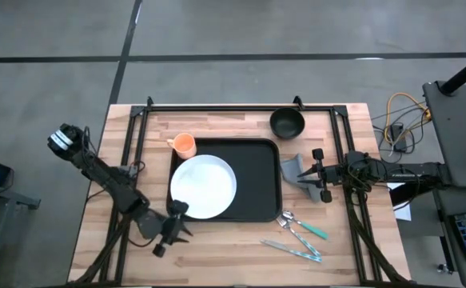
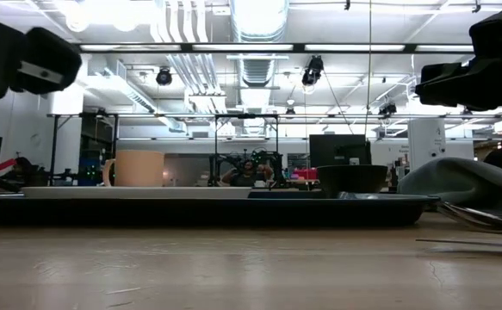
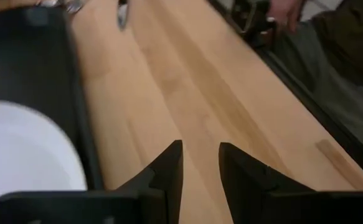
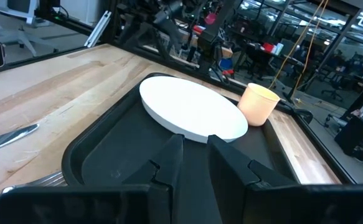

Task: Set up tray
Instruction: Put the bowl on top of the plate in the serving tray

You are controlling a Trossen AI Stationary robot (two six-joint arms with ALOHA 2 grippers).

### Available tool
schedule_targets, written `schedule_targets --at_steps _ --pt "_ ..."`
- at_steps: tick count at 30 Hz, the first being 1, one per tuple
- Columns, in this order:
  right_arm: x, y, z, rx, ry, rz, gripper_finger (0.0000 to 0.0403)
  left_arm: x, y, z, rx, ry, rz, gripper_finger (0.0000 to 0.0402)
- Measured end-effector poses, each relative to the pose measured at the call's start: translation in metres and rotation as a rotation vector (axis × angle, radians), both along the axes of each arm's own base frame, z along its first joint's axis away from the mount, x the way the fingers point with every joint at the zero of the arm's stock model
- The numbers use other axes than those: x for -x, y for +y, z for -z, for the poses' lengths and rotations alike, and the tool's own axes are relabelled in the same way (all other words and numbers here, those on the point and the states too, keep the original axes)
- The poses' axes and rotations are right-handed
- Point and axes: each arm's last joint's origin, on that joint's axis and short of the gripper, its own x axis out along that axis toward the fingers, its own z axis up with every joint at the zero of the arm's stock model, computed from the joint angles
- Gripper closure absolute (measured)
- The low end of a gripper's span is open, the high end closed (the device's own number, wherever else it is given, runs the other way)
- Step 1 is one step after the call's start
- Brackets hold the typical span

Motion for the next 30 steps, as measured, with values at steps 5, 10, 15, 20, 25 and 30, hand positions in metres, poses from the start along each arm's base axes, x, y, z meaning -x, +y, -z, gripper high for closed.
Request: schedule_targets --at_steps 5,10,15,20,25,30 --pt "0.000 0.000 0.000 0.000 0.000 0.000 0.0339 0.009 -0.001 0.005 0.084 -0.076 0.201 0.0318" --pt "0.000 0.000 0.000 0.000 0.000 0.000 0.0339 0.024 0.009 0.007 0.183 -0.194 0.352 0.0318" --pt "0.000 0.000 0.000 0.000 0.000 0.000 0.0339 0.044 0.028 0.008 0.209 -0.202 0.349 0.0318" --pt "0.000 0.000 0.000 0.000 0.000 0.001 0.0339 0.065 0.048 0.005 0.283 -0.308 0.350 0.0318" --pt "0.000 0.000 0.000 0.000 0.000 0.000 0.0339 0.082 0.065 0.009 0.350 -0.407 0.353 0.0318" --pt "0.000 0.000 0.000 0.000 -0.001 0.001 0.0339 0.089 0.071 0.006 0.362 -0.420 0.366 0.0318"
